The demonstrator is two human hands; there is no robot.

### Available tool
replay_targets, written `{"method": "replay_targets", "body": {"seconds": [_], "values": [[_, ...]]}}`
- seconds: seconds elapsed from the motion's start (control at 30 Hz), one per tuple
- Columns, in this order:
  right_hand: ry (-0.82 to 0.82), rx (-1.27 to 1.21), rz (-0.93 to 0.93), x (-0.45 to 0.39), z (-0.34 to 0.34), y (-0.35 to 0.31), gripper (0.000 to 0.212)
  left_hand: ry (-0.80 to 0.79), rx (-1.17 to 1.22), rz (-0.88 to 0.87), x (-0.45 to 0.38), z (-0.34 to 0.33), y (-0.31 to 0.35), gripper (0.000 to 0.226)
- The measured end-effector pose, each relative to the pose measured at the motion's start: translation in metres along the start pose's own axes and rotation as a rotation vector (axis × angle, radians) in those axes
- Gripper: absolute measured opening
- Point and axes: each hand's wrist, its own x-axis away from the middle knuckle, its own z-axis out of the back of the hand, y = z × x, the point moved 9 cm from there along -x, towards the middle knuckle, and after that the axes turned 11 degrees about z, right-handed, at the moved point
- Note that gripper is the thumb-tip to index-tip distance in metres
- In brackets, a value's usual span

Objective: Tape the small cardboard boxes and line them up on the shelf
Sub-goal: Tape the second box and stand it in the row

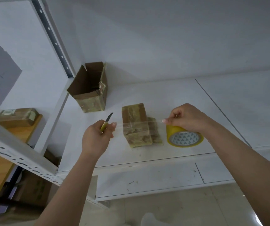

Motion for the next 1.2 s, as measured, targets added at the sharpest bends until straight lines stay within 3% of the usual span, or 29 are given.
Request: {"method": "replay_targets", "body": {"seconds": [0.3,0.53,0.7,0.83,0.97,1.07,1.13,1.2], "values": [[-0.052,0.162,-0.044,-0.023,-0.015,0.014,0.039,0.003,-0.023,0.106,-0.010,-0.022,-0.027,0.031],[-0.139,0.481,-0.096,-0.026,-0.036,0.043,0.041,-0.098,0.049,0.187,0.000,-0.074,-0.043,0.035],[-0.175,0.537,-0.061,-0.030,-0.063,0.036,0.041,-0.123,0.138,0.264,0.009,-0.096,-0.048,0.039],[-0.175,0.543,-0.050,-0.034,-0.067,0.032,0.037,-0.109,-0.013,0.294,0.015,-0.102,-0.052,0.057],[-0.166,0.537,-0.052,-0.034,-0.066,0.034,0.040,-0.132,-0.046,0.329,0.018,-0.107,-0.058,0.048],[-0.153,0.521,-0.042,-0.034,-0.064,0.035,0.041,-0.124,0.009,0.289,0.010,-0.086,-0.052,0.043],[-0.137,0.505,-0.037,-0.033,-0.063,0.036,0.041,-0.056,0.066,0.161,0.001,-0.060,-0.027,0.037],[-0.138,0.499,-0.039,-0.031,-0.063,0.037,0.042,-0.103,0.124,-0.017,-0.009,-0.049,0.019,0.034]]}}
